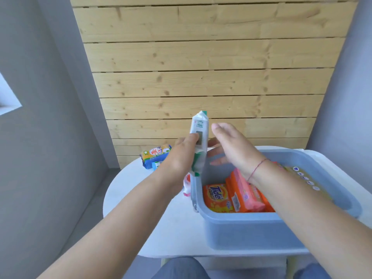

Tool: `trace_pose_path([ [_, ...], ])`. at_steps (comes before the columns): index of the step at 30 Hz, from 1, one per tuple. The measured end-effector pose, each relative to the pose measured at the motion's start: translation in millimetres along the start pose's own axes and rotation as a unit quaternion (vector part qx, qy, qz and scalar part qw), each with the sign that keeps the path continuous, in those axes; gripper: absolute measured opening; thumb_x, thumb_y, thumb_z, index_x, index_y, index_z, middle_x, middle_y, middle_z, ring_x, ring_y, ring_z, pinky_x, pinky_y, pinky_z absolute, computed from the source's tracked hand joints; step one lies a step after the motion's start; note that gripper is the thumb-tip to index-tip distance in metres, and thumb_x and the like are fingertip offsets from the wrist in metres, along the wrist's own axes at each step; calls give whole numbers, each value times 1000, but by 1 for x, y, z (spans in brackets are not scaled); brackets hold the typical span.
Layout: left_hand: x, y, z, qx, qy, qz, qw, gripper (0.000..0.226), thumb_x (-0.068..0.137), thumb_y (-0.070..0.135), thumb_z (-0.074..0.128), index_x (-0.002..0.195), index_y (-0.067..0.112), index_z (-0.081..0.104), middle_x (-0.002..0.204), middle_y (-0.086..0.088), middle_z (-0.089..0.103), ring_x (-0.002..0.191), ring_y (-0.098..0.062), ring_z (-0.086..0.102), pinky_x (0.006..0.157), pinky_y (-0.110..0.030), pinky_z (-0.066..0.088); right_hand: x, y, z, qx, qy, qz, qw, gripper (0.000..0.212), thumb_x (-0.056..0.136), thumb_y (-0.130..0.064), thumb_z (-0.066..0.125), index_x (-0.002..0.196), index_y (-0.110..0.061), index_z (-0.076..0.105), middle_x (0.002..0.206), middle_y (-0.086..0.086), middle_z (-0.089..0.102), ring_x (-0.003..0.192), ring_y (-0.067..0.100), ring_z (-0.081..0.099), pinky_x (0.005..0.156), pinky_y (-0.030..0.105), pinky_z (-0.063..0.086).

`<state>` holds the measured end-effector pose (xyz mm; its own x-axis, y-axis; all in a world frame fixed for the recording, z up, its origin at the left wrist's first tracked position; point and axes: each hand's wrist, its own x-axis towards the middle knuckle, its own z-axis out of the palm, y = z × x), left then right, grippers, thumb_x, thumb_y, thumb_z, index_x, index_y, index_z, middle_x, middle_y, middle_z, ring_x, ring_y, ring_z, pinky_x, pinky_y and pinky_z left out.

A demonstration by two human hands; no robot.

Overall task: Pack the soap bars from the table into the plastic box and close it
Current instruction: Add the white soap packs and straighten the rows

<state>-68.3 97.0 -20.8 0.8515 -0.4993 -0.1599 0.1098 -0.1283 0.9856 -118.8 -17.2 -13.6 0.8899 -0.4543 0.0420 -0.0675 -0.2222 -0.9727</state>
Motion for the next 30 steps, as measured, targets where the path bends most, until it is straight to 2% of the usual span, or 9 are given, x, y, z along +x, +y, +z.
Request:
trace_pose_path([
  [3,-17,3,21,14,-60,-19,998,46,88,41,34,104,9,63,101,-13,67,94,-28,62,95,-41,47,-2,0,-22,-29,-14,45,998,53,83,-55,53,125,-24,45,102,7,66,76,26,70,53,36,58],
  [7,-16,4,7,79,-103,-24,991,41,91,33,37,96,10,70,99,-9,72,87,-23,67,84,-32,52,-5,20,-41,-247,12,77,966,56,79,-31,62,127,-11,40,105,10,62,82,26,61,63,30,45],
  [12,43,-33,-56,72,167,37,983,12,78,13,52,68,14,59,72,-9,57,63,-26,47,56,-26,36,-16,42,-37,-386,-17,69,920,83,81,-33,57,147,-23,9,107,9,58,82,27,54,68,34,43],
  [13,59,-47,-63,106,206,11,973,9,74,13,50,67,14,55,74,-3,39,68,-21,29,55,-28,32,-18,45,-34,-424,-11,50,904,82,81,-35,56,148,-26,10,111,9,60,82,27,51,67,33,39],
  [14,74,-63,-66,164,219,-30,961,9,73,14,49,74,13,57,75,-18,52,67,-33,46,57,-32,37,-18,48,-30,-460,-4,34,887,78,80,-38,54,146,-26,15,115,8,62,84,28,51,68,32,36],
  [15,88,-81,-66,233,218,-82,944,22,75,18,50,92,11,62,108,-31,57,100,-40,58,71,-38,46,-19,50,-27,-490,3,29,871,72,79,-40,53,142,-26,22,119,7,62,89,29,53,69,32,36],
  [18,110,-118,-50,380,193,-146,893,66,80,40,55,138,17,34,143,-17,31,131,-35,31,107,-43,32,-19,57,-20,-576,-14,38,817,65,79,-49,52,136,-26,34,132,10,48,119,33,47,85,38,38],
  [25,146,-132,-35,552,35,-114,825,61,83,42,39,140,22,30,158,-9,8,144,-37,-11,115,-53,10,-19,65,-17,-599,-16,15,800,70,75,-66,52,131,-26,36,129,10,35,124,32,35,94,40,32],
  [30,138,-132,-46,617,-44,-13,786,74,75,41,54,139,14,27,151,-4,22,144,-27,13,111,-55,19,-20,60,-17,-569,-9,24,822,68,77,-63,52,131,-24,38,131,11,35,127,33,34,99,41,32],
])
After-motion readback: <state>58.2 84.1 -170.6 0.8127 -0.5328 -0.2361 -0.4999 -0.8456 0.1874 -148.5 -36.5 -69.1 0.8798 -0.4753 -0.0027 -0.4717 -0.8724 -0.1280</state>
